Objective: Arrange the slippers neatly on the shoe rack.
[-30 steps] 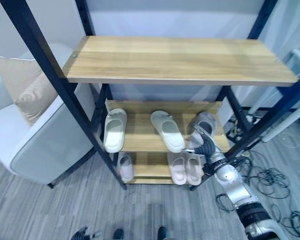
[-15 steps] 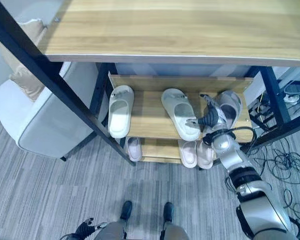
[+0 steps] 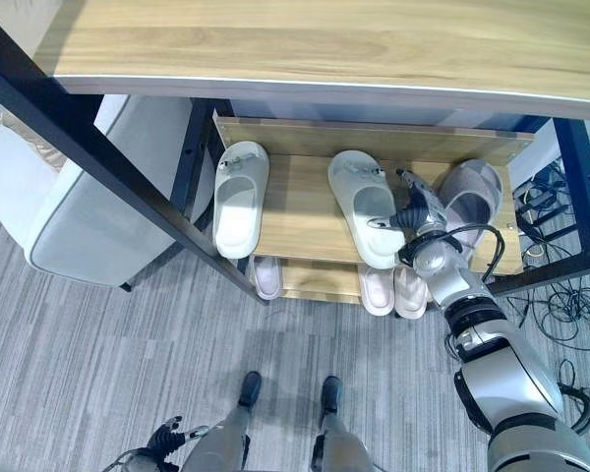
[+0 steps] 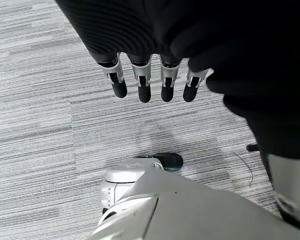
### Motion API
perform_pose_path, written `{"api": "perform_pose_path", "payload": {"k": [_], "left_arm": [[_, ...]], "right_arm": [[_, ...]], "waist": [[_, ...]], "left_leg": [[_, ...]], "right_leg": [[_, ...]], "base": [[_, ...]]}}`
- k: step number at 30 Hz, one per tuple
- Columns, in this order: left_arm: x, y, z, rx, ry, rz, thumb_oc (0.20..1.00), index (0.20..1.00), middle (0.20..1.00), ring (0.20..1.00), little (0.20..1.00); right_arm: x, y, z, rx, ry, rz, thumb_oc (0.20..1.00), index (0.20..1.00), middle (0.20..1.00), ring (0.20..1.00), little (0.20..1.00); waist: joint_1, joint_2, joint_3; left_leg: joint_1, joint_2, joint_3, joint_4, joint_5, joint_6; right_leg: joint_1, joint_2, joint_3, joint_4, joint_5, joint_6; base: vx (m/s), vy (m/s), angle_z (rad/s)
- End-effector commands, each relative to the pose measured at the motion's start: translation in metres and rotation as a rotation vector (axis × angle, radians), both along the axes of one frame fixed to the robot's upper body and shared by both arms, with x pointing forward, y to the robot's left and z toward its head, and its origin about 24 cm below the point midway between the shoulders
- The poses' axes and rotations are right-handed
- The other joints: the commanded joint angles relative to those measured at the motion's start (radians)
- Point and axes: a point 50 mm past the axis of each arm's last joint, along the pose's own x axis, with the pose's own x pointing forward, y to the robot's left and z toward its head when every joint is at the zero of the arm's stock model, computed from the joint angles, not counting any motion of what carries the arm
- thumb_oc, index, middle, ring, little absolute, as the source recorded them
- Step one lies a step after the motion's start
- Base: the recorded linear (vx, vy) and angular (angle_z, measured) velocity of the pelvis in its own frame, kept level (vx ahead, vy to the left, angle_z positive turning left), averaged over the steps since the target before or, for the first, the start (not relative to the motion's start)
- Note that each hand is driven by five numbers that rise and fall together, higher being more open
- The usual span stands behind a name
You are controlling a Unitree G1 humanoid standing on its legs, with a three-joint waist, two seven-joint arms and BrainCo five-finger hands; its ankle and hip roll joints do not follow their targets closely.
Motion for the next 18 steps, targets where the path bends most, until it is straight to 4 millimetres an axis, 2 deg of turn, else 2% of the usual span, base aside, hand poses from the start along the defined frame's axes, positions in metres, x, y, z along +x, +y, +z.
{"api": "perform_pose_path", "payload": {"k": [1, 2, 3, 4, 8, 9, 12, 18], "left_arm": [[0.006, 0.01, 0.003, 0.066, -0.002, -0.039, 1.0, 1.0, 1.0, 1.0, 1.0], [0.007, 0.01, 0.003, 0.067, -0.004, -0.039, 1.0, 1.0, 1.0, 1.0, 1.0], [0.008, 0.01, 0.004, 0.069, -0.007, -0.04, 1.0, 1.0, 1.0, 1.0, 1.0], [0.009, 0.011, 0.004, 0.074, -0.008, -0.041, 1.0, 1.0, 1.0, 1.0, 1.0], [0.008, 0.011, 0.004, 0.078, -0.004, -0.041, 1.0, 1.0, 1.0, 1.0, 1.0], [0.034, 0.014, 0.012, 0.077, -0.059, -0.02, 1.0, 1.0, 1.0, 1.0, 1.0], [0.012, 0.021, 0.007, 0.079, -0.013, 0.027, 1.0, 1.0, 1.0, 1.0, 1.0], [0.009, 0.02, 0.005, 0.068, 0.007, 0.049, 1.0, 1.0, 1.0, 1.0, 1.0]], "right_arm": [[0.005, 0.0, 0.02, 0.02, -0.09, -0.016, 1.0, 1.0, 1.0, 1.0, 1.0], [0.006, -0.001, 0.019, 0.011, -0.083, -0.019, 1.0, 1.0, 1.0, 1.0, 1.0], [0.006, -0.001, 0.015, 0.02, -0.065, -0.031, 0.448, 0.448, 0.448, 0.448, 0.448], [0.007, -0.001, 0.013, 0.039, -0.059, -0.037, 0.2, 0.2, 0.2, 0.2, 0.2], [0.007, 0.004, 0.0, 0.056, -0.021, -0.044, 0.2, 0.2, 0.2, 0.2, 0.2], [0.009, 0.013, 0.009, 0.046, -0.042, -0.001, 0.2, 0.2, 0.2, 0.2, 0.2], [0.004, -0.008, 0.003, 0.136, -0.058, -0.107, 0.2, 0.2, 0.2, 0.2, 0.2], [0.001, 0.009, 0.002, 0.24, -0.134, -0.104, 0.2, 0.2, 0.2, 0.2, 0.2]], "waist": [[0.021, -0.054, -0.023], [0.022, -0.055, -0.023], [0.025, -0.057, -0.021], [0.028, -0.06, -0.019], [0.037, -0.07, -0.017], [0.019, -0.07, -0.017], [0.025, -0.066, -0.018], [0.018, -0.071, -0.028]], "left_leg": [[-0.002, -0.055, -0.04, -0.001, -0.02, 0.03], [-0.004, -0.055, -0.04, -0.001, -0.019, 0.03], [-0.007, -0.057, -0.042, -0.001, -0.019, 0.029], [-0.008, -0.058, -0.041, -0.001, -0.018, 0.028], [-0.006, -0.06, -0.038, -0.001, -0.021, 0.032], [-0.005, -0.06, -0.033, -0.001, -0.025, 0.032], [-0.012, -0.067, -0.035, -0.001, -0.025, 0.039], [0.009, -0.071, -0.022, -0.001, -0.039, 0.052]], "right_leg": [[0.042, -0.058, -0.024, 0.019, -0.067, 0.075], [0.042, -0.059, -0.026, 0.018, -0.067, 0.075], [0.042, -0.059, -0.03, 0.016, -0.067, 0.076], [0.044, -0.06, -0.032, 0.014, -0.066, 0.077], [0.053, -0.062, -0.031, 0.011, -0.065, 0.08], [0.051, -0.062, -0.028, 0.011, -0.064, 0.082], [0.046, -0.066, -0.03, 0.011, -0.061, 0.083], [0.06, -0.07, -0.016, 0.008, -0.056, 0.087]], "base": [[0.0, 0.0, 0.0], [0.02, 0.021, 0.03], [0.02, 0.017, 0.03], [0.02, 0.021, 0.05], [0.0, 0.02, 0.0], [-0.02, 0.062, -0.02], [-0.05, 0.067, -0.01], [-0.02, 0.062, 0.0]]}}
